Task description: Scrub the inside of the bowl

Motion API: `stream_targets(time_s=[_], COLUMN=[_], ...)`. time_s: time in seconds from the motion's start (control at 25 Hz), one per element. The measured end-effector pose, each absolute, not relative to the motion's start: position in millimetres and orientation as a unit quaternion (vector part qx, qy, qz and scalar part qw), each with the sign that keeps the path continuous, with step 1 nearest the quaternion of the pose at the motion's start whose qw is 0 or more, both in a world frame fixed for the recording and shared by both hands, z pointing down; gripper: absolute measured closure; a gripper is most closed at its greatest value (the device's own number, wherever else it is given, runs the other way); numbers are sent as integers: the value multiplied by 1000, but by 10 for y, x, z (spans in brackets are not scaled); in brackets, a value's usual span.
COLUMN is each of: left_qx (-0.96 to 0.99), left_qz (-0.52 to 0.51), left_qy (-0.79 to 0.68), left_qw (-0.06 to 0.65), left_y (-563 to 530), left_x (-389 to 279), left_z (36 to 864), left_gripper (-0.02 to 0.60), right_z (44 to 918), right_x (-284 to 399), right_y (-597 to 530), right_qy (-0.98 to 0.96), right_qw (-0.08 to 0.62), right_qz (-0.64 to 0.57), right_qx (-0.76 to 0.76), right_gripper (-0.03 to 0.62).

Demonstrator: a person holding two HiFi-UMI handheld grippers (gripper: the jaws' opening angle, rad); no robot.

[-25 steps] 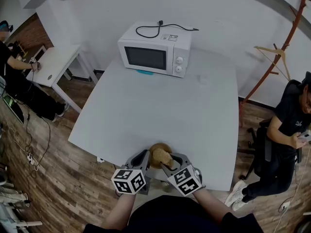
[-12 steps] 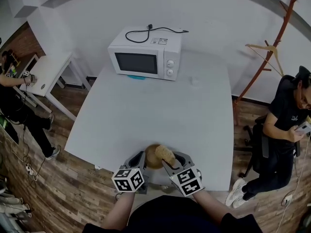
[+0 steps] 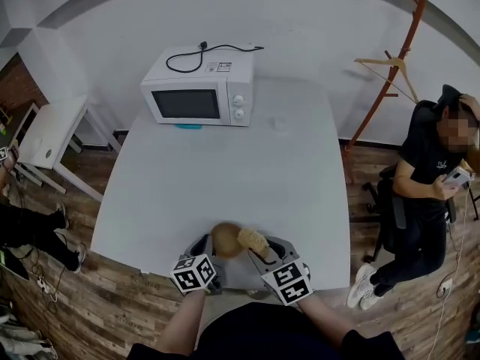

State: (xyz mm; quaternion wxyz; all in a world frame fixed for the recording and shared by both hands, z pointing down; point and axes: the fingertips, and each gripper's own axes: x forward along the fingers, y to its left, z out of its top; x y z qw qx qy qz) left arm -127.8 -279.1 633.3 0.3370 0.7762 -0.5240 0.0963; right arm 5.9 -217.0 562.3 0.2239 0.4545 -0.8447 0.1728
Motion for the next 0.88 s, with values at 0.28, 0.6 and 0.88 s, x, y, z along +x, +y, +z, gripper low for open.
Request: stream_targets(time_s=[0.28, 0.6, 0.88], left_qx=[769, 769, 775], left_qz=[114, 108, 77], left_qy=[-534, -539, -547], left_qw=[333, 327, 307], left_y=[-2857, -2795, -2690], left_x=[-1279, -1296, -1369], left_z=[6449, 6439, 6160], left_gripper=[551, 482, 477], right_z=[5622, 5606, 5521], right_x=[162, 147, 110], right_y=[-2118, -2052, -2021], right_qy=[-836, -840, -846], right_qw=[222, 218, 196], right_qz=[179, 174, 160], right_qx=[469, 465, 469], right_gripper=[414, 414, 414])
